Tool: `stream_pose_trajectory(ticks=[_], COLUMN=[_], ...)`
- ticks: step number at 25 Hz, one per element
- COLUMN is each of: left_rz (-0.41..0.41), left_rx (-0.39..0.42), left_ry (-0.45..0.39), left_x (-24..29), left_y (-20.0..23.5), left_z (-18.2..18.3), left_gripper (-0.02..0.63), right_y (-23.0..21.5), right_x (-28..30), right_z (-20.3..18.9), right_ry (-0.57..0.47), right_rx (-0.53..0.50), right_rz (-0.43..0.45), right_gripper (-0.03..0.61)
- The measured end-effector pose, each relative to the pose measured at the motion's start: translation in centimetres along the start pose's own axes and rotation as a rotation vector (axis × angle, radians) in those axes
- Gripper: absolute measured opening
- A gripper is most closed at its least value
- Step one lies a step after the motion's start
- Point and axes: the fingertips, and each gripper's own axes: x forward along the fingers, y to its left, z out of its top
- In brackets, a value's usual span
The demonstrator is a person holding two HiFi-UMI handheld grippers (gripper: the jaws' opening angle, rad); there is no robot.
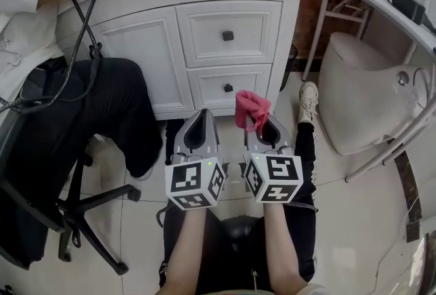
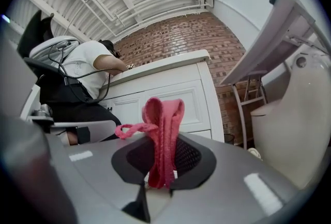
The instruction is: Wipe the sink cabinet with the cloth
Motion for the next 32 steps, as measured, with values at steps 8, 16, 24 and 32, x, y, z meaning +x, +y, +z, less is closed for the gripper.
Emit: stream_pose_trajectory(ticks=[8,16,24,32], left_rz=[-0.008,-0.001,-0.004,0.014], left_rx=[0.036,0.033,0.039,0.062], left_ry=[0.0,-0.008,0.0,0.049], left_x=[-0.2,0.0,0.3,0.3], left_y=[-0.9,-0.8,-0.7,-0.2], left_z=[0.1,0.5,0.2,-1.1], left_gripper=[0.014,0.014,0.015,0.015], right_y=[-0.2,-0.4,-0.5,-0.5], right_x=[-0.3,-0.6,-0.4,-0.7], right_z=[0.4,0.1,0.0,-1.1], right_ry=[0.002,0.012,0.008,0.035], right_rx=[-0.016,-0.013,-0.004,-0.005], right_rz=[0.009,0.01,0.002,0.007], right_gripper=[0.061,0.061,0.061,0.061])
